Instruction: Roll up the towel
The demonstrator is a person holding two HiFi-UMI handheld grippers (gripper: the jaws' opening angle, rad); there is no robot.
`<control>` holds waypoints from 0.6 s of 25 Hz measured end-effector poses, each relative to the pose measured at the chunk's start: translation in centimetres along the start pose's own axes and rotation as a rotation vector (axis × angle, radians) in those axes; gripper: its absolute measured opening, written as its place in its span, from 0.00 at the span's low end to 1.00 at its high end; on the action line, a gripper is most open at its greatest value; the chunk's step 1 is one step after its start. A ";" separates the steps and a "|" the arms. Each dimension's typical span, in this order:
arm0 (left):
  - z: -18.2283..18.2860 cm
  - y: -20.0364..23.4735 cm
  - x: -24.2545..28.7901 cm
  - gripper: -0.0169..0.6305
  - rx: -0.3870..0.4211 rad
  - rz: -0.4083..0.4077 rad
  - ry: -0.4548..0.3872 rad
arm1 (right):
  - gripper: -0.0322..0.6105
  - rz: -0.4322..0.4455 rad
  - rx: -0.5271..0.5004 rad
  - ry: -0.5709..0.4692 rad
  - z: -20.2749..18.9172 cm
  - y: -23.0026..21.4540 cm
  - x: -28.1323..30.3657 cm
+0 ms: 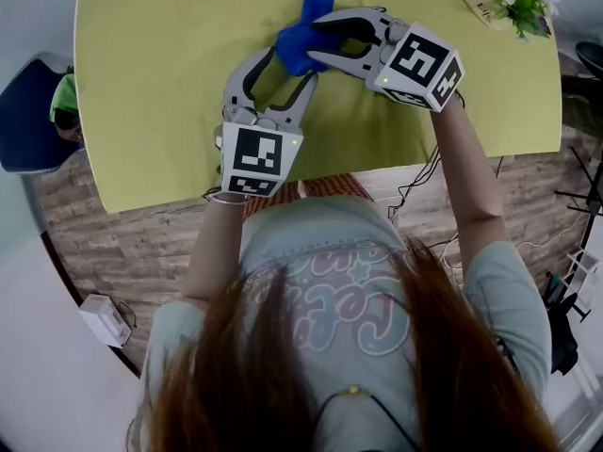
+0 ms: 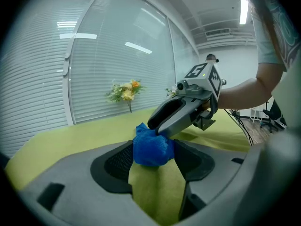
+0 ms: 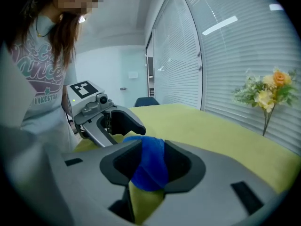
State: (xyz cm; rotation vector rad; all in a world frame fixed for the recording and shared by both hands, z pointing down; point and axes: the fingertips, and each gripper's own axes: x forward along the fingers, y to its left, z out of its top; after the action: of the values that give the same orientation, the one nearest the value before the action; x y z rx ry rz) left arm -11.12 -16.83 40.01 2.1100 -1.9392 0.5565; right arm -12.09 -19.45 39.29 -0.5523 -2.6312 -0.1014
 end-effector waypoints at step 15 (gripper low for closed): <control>0.7 2.1 -3.8 0.40 -0.022 0.004 -0.045 | 0.11 -0.044 -0.109 -0.029 1.2 2.0 -0.8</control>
State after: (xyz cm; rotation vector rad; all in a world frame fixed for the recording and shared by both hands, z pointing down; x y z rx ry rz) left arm -13.29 -13.89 37.58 2.1237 -1.9649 0.4898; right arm -11.15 -17.70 37.79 -0.5355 -2.6789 -0.2542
